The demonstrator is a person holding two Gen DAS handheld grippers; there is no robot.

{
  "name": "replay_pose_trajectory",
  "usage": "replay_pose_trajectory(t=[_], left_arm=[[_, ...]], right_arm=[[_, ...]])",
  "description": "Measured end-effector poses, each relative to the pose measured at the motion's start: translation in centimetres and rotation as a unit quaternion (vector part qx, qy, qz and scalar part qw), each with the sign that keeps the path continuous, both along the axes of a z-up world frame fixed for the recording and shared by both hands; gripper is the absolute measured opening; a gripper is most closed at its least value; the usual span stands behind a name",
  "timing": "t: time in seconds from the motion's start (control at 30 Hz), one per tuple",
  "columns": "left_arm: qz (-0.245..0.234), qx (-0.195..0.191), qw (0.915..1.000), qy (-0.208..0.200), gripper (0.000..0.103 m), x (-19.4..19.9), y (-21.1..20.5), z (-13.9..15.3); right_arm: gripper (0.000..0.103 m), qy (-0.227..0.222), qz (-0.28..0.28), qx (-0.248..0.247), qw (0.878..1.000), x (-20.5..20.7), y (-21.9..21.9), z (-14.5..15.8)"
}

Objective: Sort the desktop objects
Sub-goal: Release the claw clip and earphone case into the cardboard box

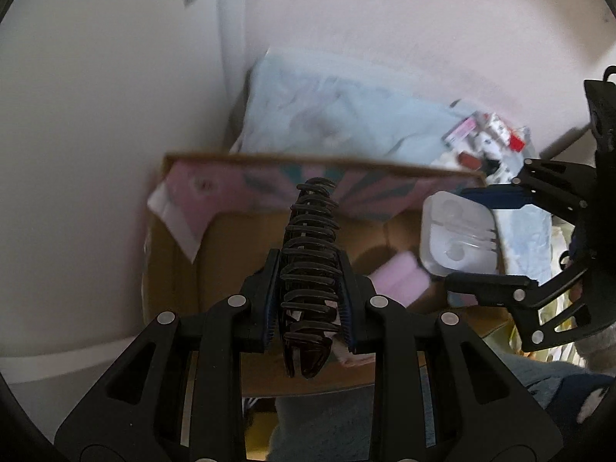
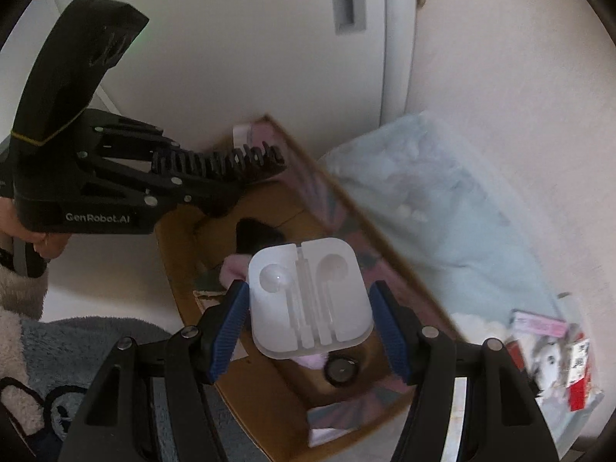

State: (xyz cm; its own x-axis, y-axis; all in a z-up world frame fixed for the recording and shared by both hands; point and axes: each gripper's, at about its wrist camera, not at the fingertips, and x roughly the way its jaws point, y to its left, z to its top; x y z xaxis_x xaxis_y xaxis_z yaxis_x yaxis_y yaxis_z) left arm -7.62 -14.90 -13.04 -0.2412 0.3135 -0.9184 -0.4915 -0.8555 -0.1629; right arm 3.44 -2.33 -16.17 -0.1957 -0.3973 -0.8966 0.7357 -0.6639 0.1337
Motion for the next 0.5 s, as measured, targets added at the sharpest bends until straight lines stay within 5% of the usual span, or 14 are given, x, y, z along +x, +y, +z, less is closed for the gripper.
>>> replay_pose_trajectory(t=[0.5], left_arm=[[0.001, -0.006, 0.9996, -0.027, 0.024, -1.2, -0.6, -2.1]], right_arm=[[0.061, -0.012, -0.014, 0.024, 1.0, -1.2, -0.1, -1.3]])
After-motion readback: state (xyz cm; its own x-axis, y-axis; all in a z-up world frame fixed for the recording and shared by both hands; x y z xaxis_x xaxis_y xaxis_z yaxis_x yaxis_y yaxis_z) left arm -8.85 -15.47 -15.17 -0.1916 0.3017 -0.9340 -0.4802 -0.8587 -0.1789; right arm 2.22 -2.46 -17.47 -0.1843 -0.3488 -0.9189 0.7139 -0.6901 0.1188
